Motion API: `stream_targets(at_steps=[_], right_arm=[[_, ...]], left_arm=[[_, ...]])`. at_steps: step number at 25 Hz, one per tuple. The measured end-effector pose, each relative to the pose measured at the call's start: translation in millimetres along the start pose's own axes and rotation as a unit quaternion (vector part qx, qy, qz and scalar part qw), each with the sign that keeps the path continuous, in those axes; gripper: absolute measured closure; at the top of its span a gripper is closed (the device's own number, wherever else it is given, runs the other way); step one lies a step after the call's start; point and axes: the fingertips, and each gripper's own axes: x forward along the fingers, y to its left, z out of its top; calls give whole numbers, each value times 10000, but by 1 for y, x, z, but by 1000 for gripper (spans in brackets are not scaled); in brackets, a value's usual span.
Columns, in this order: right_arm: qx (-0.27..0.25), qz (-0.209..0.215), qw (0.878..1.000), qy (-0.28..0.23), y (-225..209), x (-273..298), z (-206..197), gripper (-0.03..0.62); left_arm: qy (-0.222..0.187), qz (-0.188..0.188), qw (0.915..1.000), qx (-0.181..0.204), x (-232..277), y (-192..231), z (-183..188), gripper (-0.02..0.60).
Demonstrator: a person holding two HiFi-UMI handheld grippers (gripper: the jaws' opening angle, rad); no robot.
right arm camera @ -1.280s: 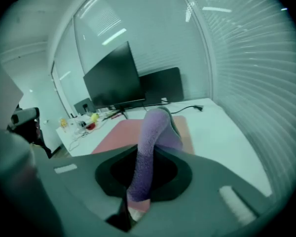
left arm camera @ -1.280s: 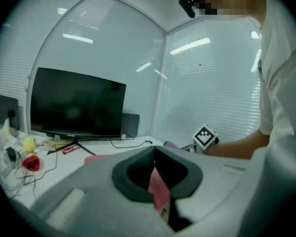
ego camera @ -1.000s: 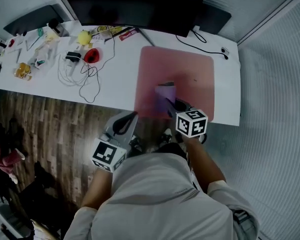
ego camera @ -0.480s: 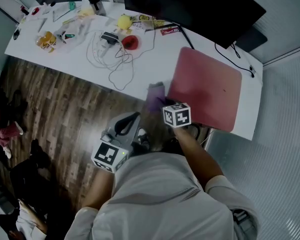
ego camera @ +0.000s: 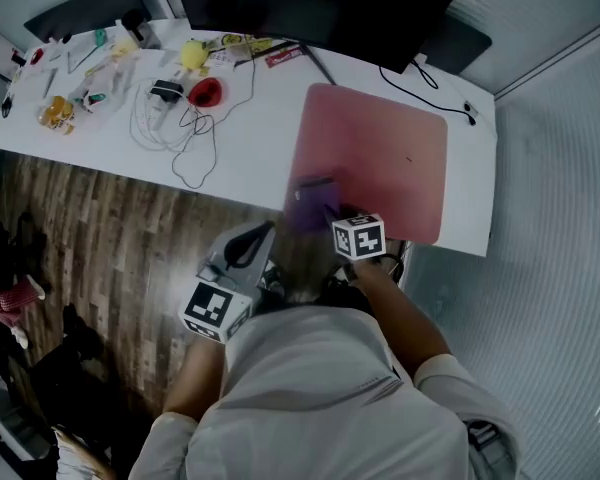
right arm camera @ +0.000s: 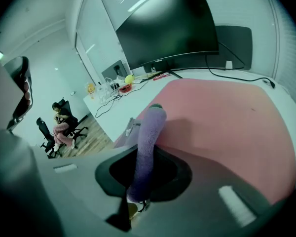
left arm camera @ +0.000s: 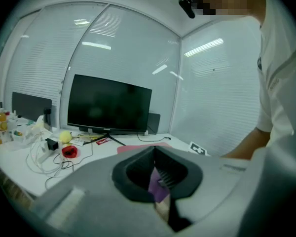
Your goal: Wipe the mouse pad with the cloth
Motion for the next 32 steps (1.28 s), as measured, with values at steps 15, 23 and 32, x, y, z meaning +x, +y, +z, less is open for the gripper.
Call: stream_targets(at_steps=[15,23,32], right_arm=[[879,-858,9919,-320,-208,-153,-94,546],[1411,-1313,9793,-623,-279,-213,-136,546],[1524,-1437,9705,-1195,-292,-251,-124,548]], left_arm=[[81,-882,9959,194,141,-169,4,578],[169,-1284,9911,315,181,-226,1,578],[182,-1327,9900,435,185,-230,7,578]])
